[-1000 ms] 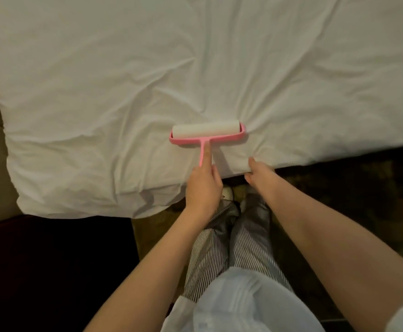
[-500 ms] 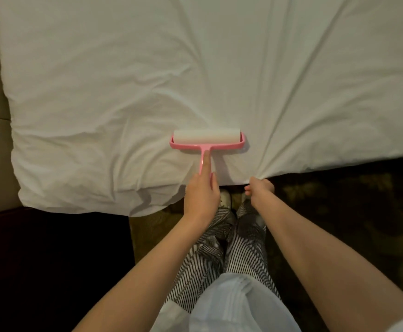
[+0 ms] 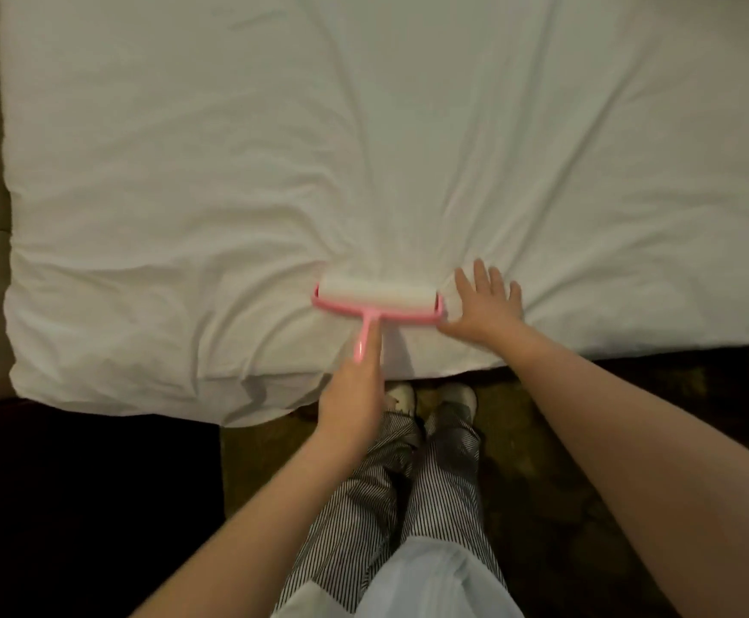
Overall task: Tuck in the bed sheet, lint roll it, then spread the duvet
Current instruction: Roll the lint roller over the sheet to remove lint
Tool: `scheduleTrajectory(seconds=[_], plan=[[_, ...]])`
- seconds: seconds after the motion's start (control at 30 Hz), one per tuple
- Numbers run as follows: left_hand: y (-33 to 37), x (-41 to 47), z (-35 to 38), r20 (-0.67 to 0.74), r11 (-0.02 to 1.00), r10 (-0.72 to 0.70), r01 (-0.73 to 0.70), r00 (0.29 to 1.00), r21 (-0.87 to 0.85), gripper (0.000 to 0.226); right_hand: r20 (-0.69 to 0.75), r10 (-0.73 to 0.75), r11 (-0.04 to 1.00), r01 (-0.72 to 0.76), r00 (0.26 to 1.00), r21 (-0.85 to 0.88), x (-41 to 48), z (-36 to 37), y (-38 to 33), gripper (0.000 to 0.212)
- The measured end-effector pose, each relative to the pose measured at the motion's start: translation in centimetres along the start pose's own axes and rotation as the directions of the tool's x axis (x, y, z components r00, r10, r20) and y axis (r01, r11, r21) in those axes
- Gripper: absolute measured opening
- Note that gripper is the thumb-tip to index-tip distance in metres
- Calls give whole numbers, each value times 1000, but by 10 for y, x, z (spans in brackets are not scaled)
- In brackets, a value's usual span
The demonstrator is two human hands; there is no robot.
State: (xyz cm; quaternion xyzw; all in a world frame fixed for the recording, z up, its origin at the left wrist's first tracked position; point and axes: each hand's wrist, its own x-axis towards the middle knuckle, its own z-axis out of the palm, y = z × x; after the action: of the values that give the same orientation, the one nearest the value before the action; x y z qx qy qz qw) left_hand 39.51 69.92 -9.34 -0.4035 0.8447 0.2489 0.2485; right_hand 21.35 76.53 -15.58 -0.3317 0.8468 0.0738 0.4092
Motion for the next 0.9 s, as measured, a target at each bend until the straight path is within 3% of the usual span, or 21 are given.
scheduleTrajectory(seconds=[0.1,0.17,0.3,0.4,0.5,0.63,0.8,0.9], plan=[[2,-4,-5,23,998,-25,24,999,49,72,89,-16,1000,15,996,14,-4,14,-4,90],[10,32,-17,-33,1000,14,-13,999,14,70,126,-20,1000,19,992,2,-5,15,-6,96],[33,93,-66,-155,987,76,-96,985,-126,59,111,36,994,-47,993,101,-11,15,-20,88],[17,83,-84,-262,982,68,-111,963,-152,58,106,82,980,-100,991,172,-16,19,-46,82],[-31,51,-80,-338,989,-3,-46,941,-138,61,92,37,978,-55,995,201,-16,15,-81,72],[-121,34,-86,-348,981,-165,117,923,-154,59,17,-128,976,123,992,180,-10,7,-140,58],[-226,51,-97,-318,972,-226,193,921,-132,57,-60,-274,961,276,960,35,12,17,-227,76],[-267,38,-91,-215,978,-185,158,959,-135,60,-49,-288,957,289,956,10,27,27,-277,90]])
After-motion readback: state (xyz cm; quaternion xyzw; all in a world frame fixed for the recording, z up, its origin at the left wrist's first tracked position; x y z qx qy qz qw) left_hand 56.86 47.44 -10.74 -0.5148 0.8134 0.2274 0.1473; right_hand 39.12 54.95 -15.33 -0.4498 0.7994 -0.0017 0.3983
